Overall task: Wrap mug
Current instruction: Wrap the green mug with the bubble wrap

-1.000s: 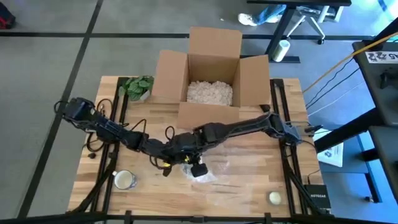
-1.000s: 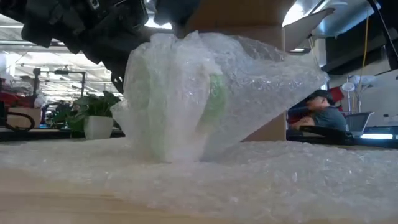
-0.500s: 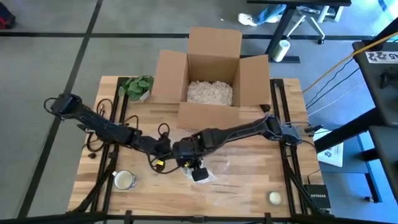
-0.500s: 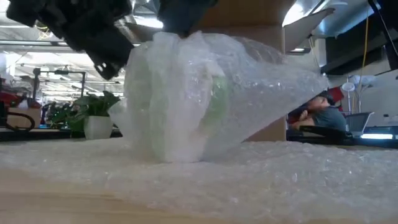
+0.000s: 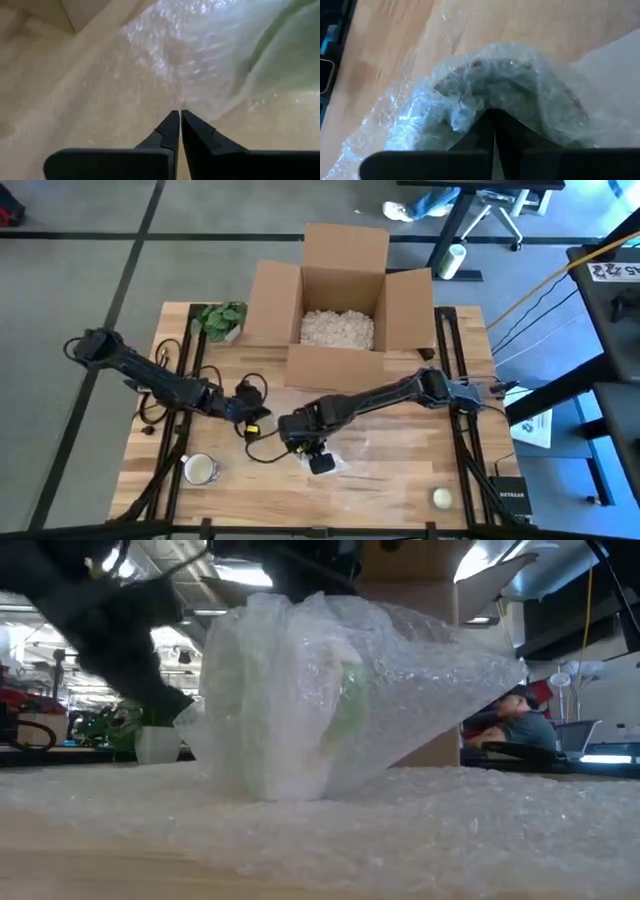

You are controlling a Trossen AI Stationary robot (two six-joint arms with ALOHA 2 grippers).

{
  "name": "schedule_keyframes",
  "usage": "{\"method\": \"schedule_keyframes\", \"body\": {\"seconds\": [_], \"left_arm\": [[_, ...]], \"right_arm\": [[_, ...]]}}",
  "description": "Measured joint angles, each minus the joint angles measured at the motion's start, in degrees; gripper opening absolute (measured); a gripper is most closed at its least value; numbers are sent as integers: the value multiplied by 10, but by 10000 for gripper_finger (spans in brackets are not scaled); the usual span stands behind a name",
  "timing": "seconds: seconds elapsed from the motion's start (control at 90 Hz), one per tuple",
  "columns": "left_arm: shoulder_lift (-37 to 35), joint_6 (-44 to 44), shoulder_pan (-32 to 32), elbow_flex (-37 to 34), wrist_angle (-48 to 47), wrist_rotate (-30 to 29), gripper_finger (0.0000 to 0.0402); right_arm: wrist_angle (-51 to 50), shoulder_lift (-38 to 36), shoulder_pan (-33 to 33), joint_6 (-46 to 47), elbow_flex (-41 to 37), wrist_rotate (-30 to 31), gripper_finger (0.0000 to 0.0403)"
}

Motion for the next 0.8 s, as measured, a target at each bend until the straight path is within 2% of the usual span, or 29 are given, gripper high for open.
{"method": "schedule_keyframes", "body": {"seconds": [0.156,0.222,0.367,0.489,0.8], "left_arm": [[0,34,31,-62,139,27,0],[0,42,47,-76,162,38,0],[16,52,78,-83,178,98,0],[57,55,90,-82,198,133,0],[185,78,89,-40,363,242,0]], "right_arm": [[18,0,0,0,-1,-13,0],[25,0,0,0,-1,-25,0],[30,0,0,0,-1,-31,0],[41,0,0,0,-1,-44,0],[33,0,-1,0,-1,-50,0]]}}
